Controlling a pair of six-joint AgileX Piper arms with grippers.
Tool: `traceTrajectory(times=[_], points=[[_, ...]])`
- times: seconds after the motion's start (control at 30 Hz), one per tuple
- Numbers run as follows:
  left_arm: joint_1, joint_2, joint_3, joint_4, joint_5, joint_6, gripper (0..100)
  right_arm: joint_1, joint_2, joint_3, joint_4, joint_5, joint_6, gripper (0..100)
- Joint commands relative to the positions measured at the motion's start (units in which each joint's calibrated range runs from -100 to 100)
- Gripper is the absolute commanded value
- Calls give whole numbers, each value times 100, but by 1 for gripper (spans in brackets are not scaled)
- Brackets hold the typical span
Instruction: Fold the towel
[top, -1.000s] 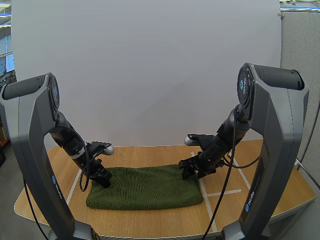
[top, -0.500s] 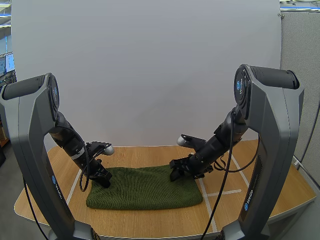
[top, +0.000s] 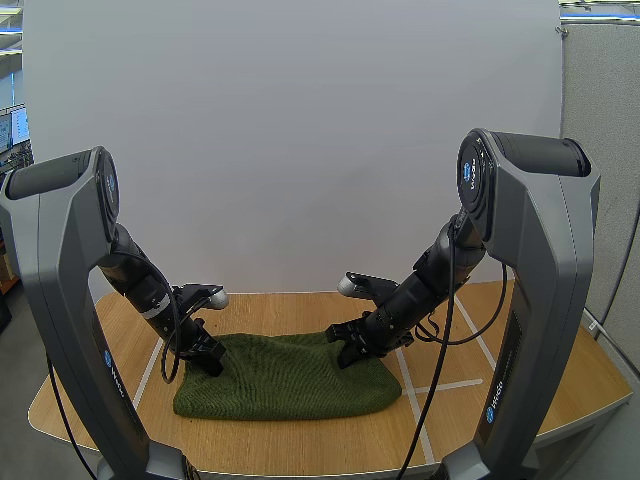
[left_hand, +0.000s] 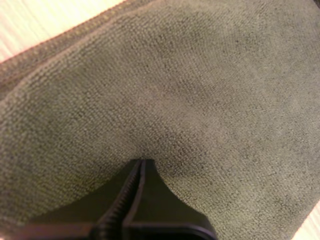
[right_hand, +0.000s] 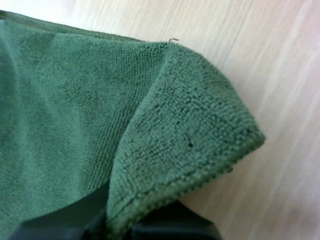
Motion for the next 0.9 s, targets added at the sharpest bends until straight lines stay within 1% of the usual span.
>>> traceTrajectory(times=[0.0,0.3,0.43,0.63,0.73,0.87], points=[[-116,124,97,-191,301,-59,0,-29,-222,42,-272,-259,-25,0],[-447,124,97,-301,142,-151,0,-393,-607,42,-580,-498,-2,0],[-497,124,97,-375,130,-161,0,-464,-607,42,-591,-395,-2,0],[-481,40,97,-388,165,-126,0,-464,-720,42,-452,-119,-2,0],[-420,-165,97,-362,148,-90,0,-464,-922,42,-440,-59,-2,0],[-295,-409,97,-155,136,-90,0,-464,-1232,42,-343,108,11,0]])
